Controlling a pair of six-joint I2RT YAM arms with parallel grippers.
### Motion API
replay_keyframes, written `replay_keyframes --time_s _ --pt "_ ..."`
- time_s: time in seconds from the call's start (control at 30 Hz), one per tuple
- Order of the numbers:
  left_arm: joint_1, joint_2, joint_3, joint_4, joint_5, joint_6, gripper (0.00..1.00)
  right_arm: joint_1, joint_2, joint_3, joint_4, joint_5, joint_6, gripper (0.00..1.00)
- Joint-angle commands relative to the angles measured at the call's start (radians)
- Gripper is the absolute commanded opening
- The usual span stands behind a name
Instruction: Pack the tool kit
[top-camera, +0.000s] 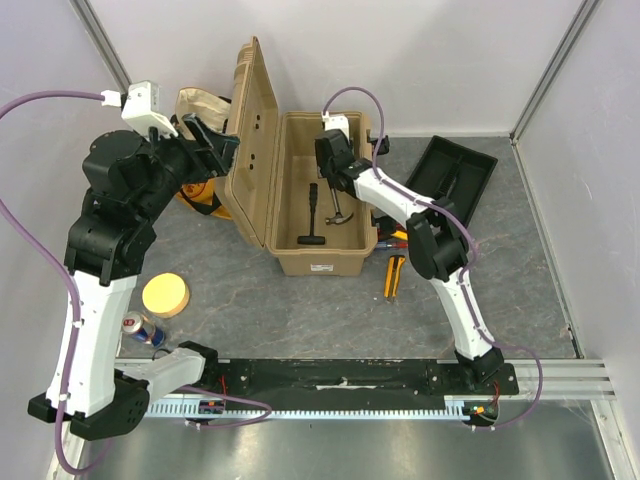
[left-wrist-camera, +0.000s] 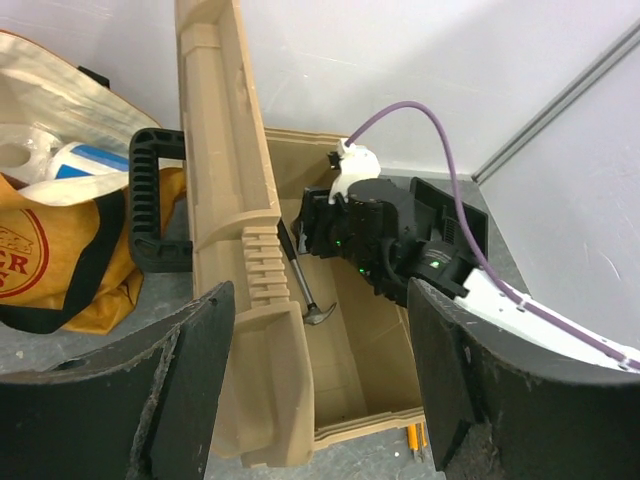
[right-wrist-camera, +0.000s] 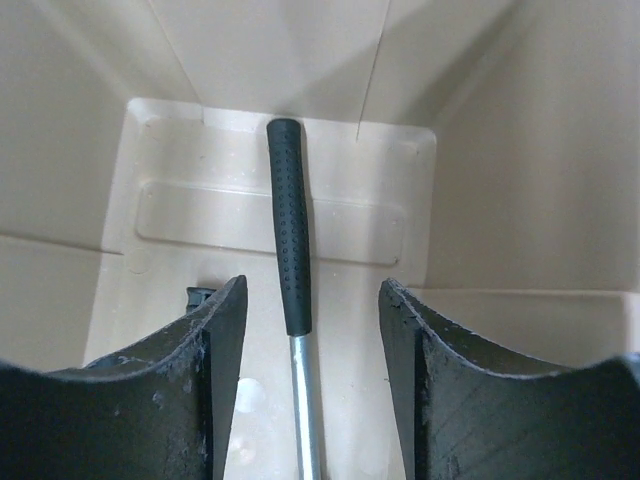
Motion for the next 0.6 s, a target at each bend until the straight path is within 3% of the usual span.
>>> replay_keyframes --time_s 0.0,0.27,0.57 --pt "0.002 0.001 0.045 -0.002 -0.073 -0.018 0.75 -0.002 -0.194 0.022 0.016 -0.021 0.027 0.63" --pt "0.003 0.042 0.077 -0.061 -0.111 -0.018 0.77 -0.084 -0.479 -0.212 -0.008 -0.097 0.13 0.72" --pt "0.008 0.124 0.091 -0.047 0.011 0.061 0.77 -0.146 -0.771 -0.519 -0.016 -0.295 0.167 0.7"
